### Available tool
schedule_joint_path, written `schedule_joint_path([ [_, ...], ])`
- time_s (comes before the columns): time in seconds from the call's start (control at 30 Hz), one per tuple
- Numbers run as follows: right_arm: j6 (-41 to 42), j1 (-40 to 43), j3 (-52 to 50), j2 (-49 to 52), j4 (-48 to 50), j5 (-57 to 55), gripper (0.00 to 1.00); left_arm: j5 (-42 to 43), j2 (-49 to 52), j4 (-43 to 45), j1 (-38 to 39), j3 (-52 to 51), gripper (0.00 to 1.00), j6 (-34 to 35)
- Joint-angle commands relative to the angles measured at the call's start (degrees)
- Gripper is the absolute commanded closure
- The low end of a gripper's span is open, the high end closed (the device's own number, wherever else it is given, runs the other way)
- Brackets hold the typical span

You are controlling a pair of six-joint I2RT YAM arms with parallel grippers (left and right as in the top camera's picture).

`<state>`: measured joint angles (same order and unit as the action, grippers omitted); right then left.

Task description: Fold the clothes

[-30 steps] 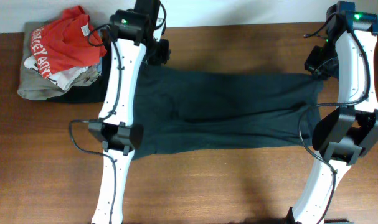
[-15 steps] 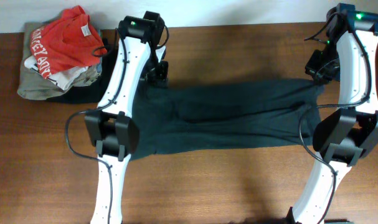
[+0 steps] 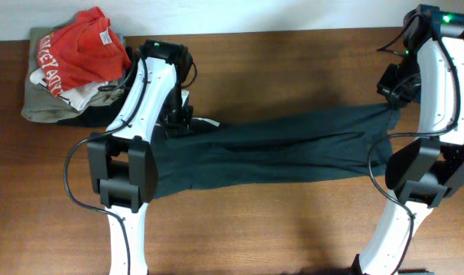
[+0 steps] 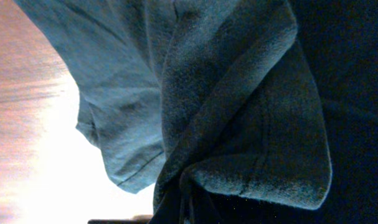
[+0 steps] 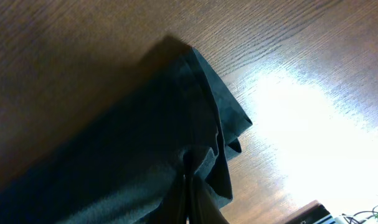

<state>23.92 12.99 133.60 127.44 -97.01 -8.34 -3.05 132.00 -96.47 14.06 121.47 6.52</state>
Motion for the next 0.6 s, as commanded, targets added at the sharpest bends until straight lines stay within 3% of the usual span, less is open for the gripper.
schedule_joint_path([
  [0.0, -0.1, 0.2, -1.8, -2.3, -0.3, -1.4, 0.96, -0.9, -1.0, -0.3, -0.2, -2.8, 0.99, 0.6],
  [0.47, -0.3, 0.2, -14.3, -2.3, 1.7, -4.0, 0.96, -1.3, -1.0, -0.3, -0.2, -14.6, 0.97, 0.5],
  [0.5, -1.0, 0.2, -14.4, -2.3, 1.6, -4.0, 0.96, -1.3, -1.0, -0.3, -0.2, -14.6, 0.84, 0.5],
  [0.53, -1.2, 0.2, -14.4, -2.3, 1.4, -4.0, 0.88, -1.3, -1.0, -0.3, -0.2, -14.6, 0.64, 0.5],
  [0.57, -1.2, 0.2, -14.4, -2.3, 1.1, -4.0, 0.69, -1.3, -1.0, -0.3, -0.2, -14.6, 0.30, 0.5],
])
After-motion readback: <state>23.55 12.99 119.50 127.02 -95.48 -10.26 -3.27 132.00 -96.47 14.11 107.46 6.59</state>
